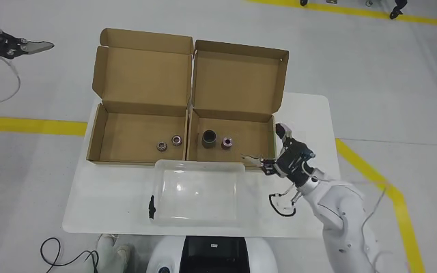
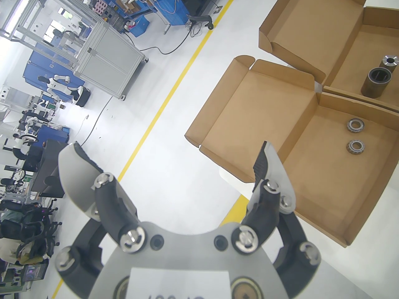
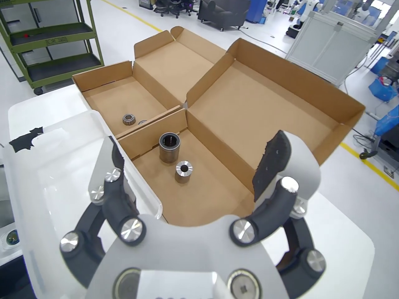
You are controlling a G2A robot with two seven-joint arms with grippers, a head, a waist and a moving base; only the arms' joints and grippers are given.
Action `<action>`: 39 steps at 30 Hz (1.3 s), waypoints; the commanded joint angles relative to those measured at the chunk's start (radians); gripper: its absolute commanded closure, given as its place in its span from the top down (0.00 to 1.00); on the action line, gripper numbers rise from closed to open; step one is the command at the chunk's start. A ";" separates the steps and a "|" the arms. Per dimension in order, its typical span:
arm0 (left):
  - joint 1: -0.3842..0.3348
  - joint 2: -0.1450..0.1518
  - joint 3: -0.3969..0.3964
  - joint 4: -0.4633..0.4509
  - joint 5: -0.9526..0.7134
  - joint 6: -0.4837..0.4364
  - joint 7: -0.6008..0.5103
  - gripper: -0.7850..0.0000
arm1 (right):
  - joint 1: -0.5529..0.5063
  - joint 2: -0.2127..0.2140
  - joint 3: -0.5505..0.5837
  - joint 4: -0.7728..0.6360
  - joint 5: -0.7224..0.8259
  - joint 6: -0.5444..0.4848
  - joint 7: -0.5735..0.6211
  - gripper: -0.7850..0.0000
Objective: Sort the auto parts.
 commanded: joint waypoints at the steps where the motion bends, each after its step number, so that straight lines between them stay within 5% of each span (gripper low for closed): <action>1: 0.000 0.000 0.000 0.000 0.000 0.000 0.000 1.00 | -0.040 0.004 0.025 -0.034 -0.005 0.015 -0.018 1.00; 15: 0.000 0.000 0.000 0.000 0.000 0.000 0.000 1.00 | -0.256 0.024 0.140 -0.237 -0.017 0.081 -0.091 1.00; 39: 0.000 0.000 0.000 0.000 0.000 0.000 0.000 1.00 | -0.303 0.031 0.147 -0.283 -0.039 0.122 -0.113 1.00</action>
